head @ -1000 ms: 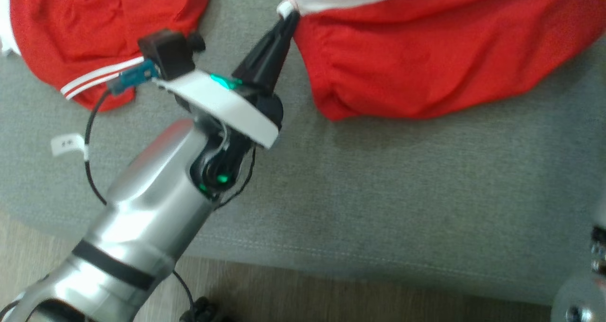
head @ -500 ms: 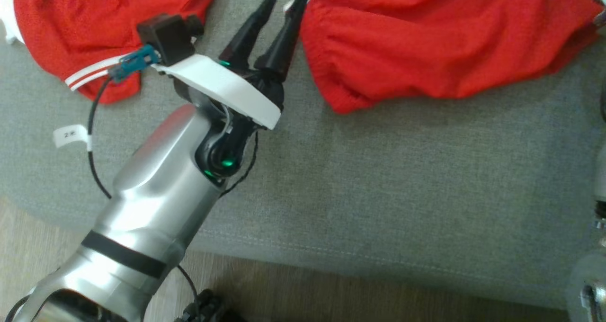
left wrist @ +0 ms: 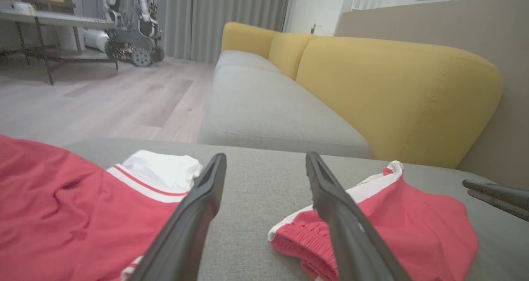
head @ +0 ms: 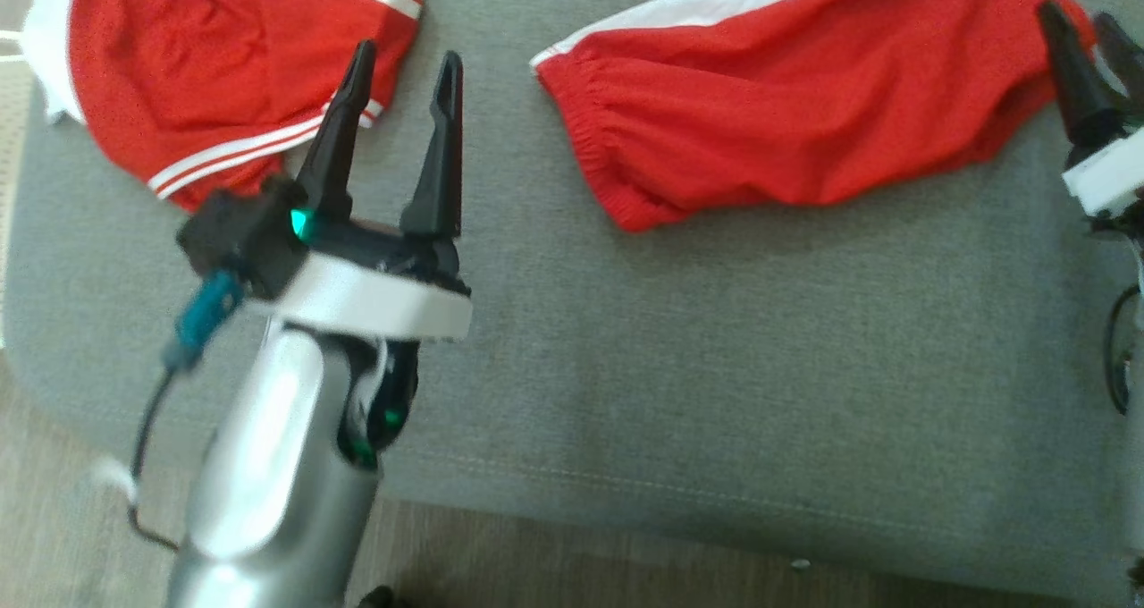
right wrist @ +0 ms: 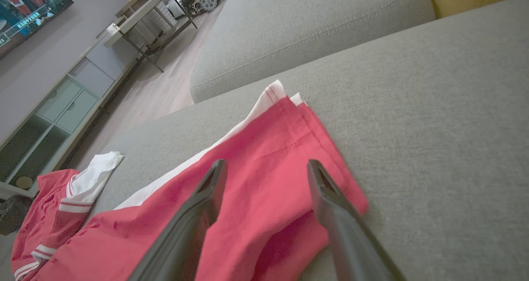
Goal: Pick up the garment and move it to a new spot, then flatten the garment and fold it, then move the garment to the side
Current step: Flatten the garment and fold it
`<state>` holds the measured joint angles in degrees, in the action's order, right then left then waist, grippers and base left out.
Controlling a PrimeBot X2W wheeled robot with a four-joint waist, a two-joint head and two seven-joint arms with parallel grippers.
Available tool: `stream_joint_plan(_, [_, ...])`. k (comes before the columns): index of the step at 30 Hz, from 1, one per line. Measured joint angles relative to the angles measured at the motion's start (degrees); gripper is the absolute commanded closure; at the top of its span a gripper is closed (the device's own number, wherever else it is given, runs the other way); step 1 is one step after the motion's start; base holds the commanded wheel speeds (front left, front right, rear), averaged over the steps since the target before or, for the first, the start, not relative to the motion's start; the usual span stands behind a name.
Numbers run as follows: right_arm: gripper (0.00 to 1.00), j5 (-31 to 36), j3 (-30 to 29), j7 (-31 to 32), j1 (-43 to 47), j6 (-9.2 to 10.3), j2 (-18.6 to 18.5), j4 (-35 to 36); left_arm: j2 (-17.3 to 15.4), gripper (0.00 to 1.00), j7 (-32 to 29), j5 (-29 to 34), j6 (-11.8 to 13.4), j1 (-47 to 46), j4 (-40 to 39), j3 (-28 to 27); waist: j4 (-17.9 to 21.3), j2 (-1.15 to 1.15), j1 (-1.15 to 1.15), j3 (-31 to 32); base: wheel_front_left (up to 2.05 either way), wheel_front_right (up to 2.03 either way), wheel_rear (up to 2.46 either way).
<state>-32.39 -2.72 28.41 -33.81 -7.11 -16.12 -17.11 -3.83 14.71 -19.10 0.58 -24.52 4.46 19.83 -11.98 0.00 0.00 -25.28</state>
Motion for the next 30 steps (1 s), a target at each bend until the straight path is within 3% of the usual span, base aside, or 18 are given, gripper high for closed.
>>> stream_joint_plan(7, [0.00, 5.6, -5.1, -3.4, -0.4, 0.00, -2.1, -9.3, 1.0, 0.00, 0.0, 10.0, 2.5, 9.4, -7.6, 0.9, -3.9, 0.00, 0.00, 1.5, 0.00, 0.00, 0.00])
stream_joint_plan(15, [0.00, 12.6, -8.7, -4.6, -4.8, 0.00, -4.9, -18.7, 1.1, 0.00, 0.0, 11.4, 4.3, 12.5, -8.2, 4.5, -9.1, 0.00, 0.00, 2.1, 0.00, 0.00, 0.00])
stream_joint_plan(22, [0.01, 16.5, -10.3, -0.5, -8.3, 0.00, -6.4, -26.0, 1.1, 0.00, 0.0, 10.9, 5.5, 12.7, -8.1, 6.5, -11.8, 0.00, 0.00, 2.7, 0.00, 0.00, 0.00])
stream_joint_plan(23, [0.11, 16.5, -10.3, 0.2, -8.8, 0.00, -6.4, -26.5, 1.1, 0.00, 0.0, 10.9, 5.6, 12.7, -8.1, 6.6, -11.8, 0.00, 0.00, 2.9, 0.00, 0.00, 0.00])
stream_joint_plan(24, [0.34, 16.5, -10.2, 0.5, -9.0, 0.00, -6.4, -26.7, 1.1, 0.00, 0.0, 10.9, 5.8, 12.7, -8.1, 6.6, -11.7, 0.00, 0.00, 2.9, 0.00, 0.00, 0.00])
stream_joint_plan(25, [1.00, 16.4, -10.2, 0.6, -9.2, 0.00, -6.3, -26.8, 1.1, 0.00, 0.0, 10.9, 6.1, 12.7, -8.1, 6.6, -11.5, 0.00, 0.00, 3.0, 0.00, 0.00, 0.00])
stream_joint_plan(30, [1.00, 15.4, -9.6, -0.4, -9.3, -0.01, -5.3, -27.8, 1.1, 0.00, 0.0, 10.5, 6.0, 12.7, -8.0, 6.2, -9.2, 0.00, 0.00, 3.4, 0.00, 0.00, 0.00])
